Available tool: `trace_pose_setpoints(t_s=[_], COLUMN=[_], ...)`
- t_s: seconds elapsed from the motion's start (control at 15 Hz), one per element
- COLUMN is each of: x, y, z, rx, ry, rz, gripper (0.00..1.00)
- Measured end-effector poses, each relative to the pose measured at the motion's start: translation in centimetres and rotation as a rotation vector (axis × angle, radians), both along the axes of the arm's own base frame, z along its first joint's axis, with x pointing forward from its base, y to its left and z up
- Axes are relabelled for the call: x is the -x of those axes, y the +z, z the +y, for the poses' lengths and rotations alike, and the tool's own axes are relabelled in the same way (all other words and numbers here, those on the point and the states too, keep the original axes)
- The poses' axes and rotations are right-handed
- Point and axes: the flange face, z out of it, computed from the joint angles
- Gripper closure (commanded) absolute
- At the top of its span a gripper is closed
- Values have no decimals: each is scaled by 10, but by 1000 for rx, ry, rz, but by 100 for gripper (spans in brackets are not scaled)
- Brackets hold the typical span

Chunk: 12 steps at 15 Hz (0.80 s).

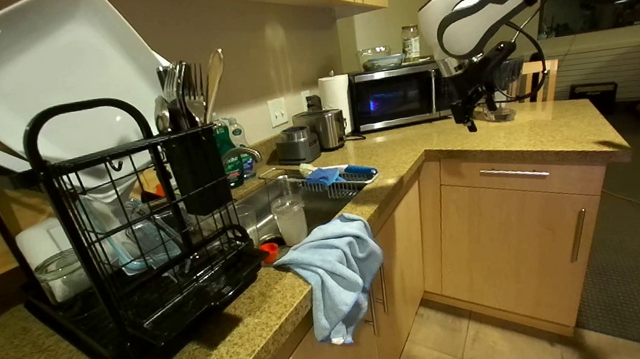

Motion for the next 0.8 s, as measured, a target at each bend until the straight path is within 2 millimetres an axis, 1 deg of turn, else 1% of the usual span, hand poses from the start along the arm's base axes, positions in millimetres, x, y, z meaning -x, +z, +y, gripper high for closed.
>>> trace_pose_setpoints(t_s=[0.2, 0.8], x=[-3, -4], y=[-2, 0], z=[-9, -10], rx=[48, 52], ry=[16, 17], rz=[16, 13], gripper=[0, 0])
